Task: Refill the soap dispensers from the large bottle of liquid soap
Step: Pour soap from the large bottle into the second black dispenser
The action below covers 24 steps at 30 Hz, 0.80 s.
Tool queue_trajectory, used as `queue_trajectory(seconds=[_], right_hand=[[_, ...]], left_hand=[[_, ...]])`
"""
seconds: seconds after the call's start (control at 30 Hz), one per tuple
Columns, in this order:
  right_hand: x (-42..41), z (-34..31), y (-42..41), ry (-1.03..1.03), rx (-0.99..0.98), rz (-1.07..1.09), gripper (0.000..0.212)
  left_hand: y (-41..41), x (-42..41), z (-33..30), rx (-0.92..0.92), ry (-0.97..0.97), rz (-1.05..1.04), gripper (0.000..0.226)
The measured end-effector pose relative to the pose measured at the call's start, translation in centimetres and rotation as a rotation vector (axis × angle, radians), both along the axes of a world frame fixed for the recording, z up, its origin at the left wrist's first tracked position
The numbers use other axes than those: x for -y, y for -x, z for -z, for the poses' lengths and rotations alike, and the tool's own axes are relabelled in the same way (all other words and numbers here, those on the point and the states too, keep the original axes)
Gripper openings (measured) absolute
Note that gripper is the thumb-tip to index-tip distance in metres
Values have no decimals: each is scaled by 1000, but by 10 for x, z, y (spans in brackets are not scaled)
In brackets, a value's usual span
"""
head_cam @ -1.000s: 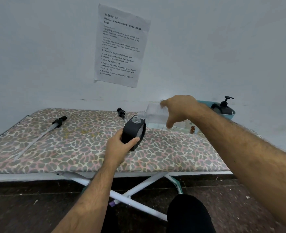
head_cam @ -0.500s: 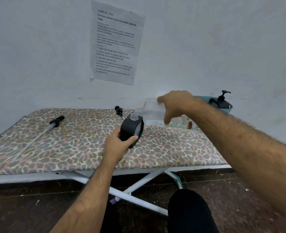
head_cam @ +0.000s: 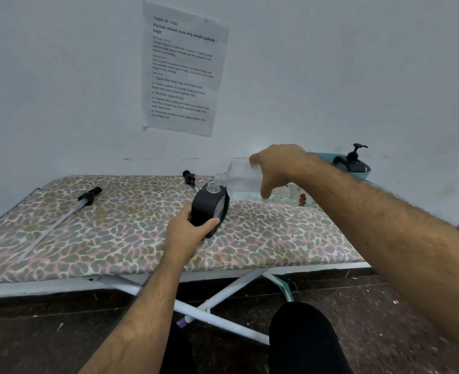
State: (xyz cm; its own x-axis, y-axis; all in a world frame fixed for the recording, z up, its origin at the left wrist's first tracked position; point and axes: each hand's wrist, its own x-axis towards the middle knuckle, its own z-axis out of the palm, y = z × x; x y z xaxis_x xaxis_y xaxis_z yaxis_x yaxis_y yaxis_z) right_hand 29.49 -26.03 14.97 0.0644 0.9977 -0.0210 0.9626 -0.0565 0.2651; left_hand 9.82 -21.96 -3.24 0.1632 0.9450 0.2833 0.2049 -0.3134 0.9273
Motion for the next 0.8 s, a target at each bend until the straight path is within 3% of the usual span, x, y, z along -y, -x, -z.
queue_trajectory(seconds=[0.8], right_hand=[[1, -4, 3, 31, 14, 14, 74]], left_hand=[[1, -1, 1, -19, -7, -1, 52]])
